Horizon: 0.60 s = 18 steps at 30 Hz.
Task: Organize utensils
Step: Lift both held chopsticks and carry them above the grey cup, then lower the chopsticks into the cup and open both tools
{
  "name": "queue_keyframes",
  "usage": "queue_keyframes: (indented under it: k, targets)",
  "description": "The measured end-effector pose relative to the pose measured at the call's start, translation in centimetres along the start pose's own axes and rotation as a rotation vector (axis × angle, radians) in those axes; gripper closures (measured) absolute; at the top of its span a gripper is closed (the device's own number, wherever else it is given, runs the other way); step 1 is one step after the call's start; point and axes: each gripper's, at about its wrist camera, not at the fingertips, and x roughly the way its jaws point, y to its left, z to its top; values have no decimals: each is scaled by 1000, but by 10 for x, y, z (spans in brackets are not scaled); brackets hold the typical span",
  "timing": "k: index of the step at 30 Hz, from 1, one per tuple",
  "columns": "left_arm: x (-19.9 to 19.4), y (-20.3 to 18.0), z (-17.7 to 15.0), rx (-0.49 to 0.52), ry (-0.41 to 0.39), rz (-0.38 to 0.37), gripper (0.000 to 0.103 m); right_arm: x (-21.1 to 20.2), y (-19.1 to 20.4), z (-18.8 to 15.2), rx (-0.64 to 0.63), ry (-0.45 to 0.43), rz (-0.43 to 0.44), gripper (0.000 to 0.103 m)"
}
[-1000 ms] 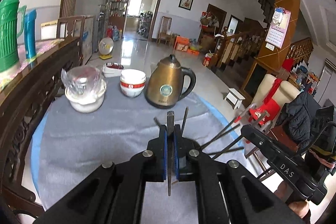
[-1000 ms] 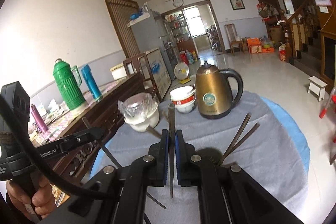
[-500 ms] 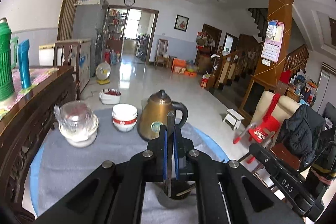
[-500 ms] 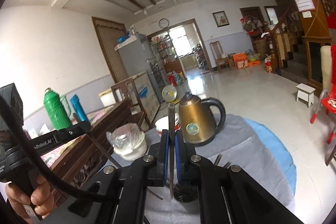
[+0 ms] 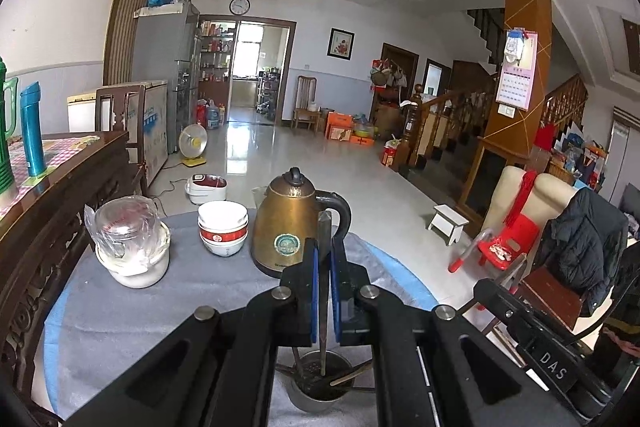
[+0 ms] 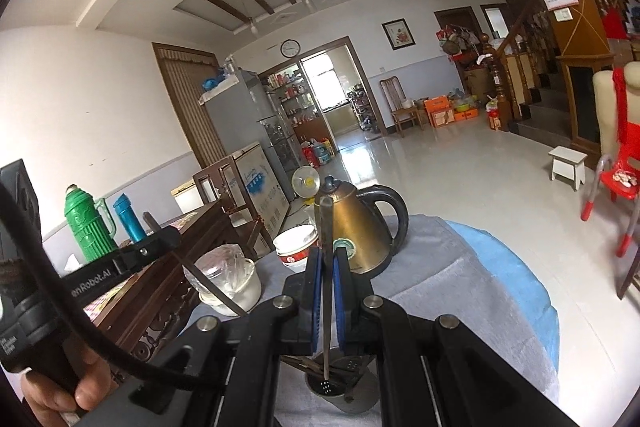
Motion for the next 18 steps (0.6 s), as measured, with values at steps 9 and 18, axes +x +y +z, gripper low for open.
queue_keyframes:
  k: [9, 18]
  targets:
    - [10, -9, -14, 38, 13, 13, 97, 3, -8, -5, 20, 9, -14, 97]
    - [7, -12, -18, 42, 6, 4, 98, 3, -10, -8, 31, -1, -25, 97]
